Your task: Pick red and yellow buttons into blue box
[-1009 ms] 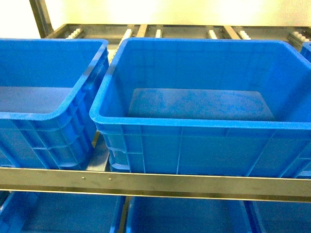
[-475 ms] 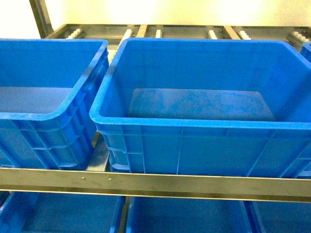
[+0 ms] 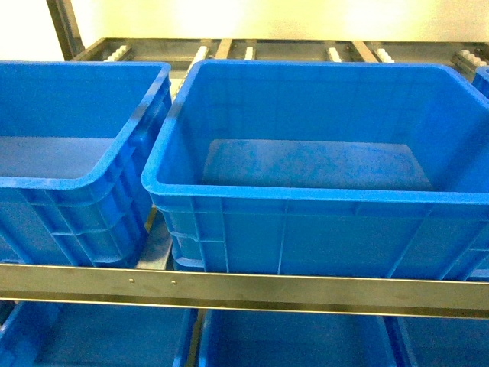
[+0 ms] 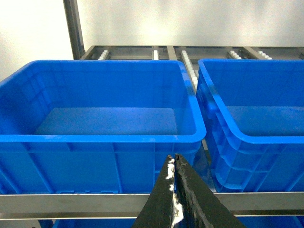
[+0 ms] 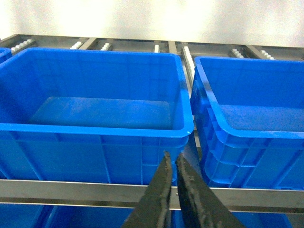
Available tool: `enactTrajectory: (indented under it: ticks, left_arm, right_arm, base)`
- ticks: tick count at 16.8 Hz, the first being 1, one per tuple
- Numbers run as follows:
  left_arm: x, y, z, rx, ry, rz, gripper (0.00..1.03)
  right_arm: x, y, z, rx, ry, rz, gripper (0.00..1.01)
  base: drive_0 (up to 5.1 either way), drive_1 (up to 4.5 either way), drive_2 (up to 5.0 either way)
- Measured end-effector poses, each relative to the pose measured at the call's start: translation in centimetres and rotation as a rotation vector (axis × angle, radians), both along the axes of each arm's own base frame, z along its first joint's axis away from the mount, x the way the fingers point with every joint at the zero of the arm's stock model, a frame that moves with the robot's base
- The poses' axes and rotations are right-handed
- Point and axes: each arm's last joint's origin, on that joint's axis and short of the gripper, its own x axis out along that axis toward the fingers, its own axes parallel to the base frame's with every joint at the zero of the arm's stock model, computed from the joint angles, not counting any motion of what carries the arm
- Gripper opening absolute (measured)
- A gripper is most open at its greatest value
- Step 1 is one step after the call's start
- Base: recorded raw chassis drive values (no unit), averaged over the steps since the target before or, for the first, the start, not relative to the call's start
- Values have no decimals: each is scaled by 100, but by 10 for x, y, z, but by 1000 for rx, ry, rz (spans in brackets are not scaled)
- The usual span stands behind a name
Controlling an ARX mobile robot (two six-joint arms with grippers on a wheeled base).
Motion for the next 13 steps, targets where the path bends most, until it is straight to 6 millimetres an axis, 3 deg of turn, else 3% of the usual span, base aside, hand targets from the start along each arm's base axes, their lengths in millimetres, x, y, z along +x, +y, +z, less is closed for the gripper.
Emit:
enactTrajectory:
  ticks: [1,2,3,6,9,10,11,13]
  left_arm:
    - [0,0,0,0,0,0,6]
    - [0,0,0,0,0,0,16]
    - [0,0,0,0,0,0,24]
    - [0,0,0,0,0,0,58]
    - [0,0,0,0,0,0,82]
    - [0,0,0,0,0,0,95]
    - [0,0,0,2,0,0,100]
    - [0,0,0,2,0,0,98]
  right_arm:
    - [0,0,0,0,0,0,19]
    - [0,0,0,0,0,0,30]
    - [0,0,0,0,1,0,37]
    - [0,0,0,0,0,0,72]
    - [0,0,0,0,0,0,96]
    - [0,0,0,0,1,0,99]
    - [0,0,0,0,1,0,97]
    - [0,0,0,0,1,0,98]
  base:
    - [0,0,0]
    - [0,0,0]
    - [0,0,0]
    - [0,0,0]
    - [0,0,0]
    - [0,0,0]
    - [0,0,0]
    - [0,0,0]
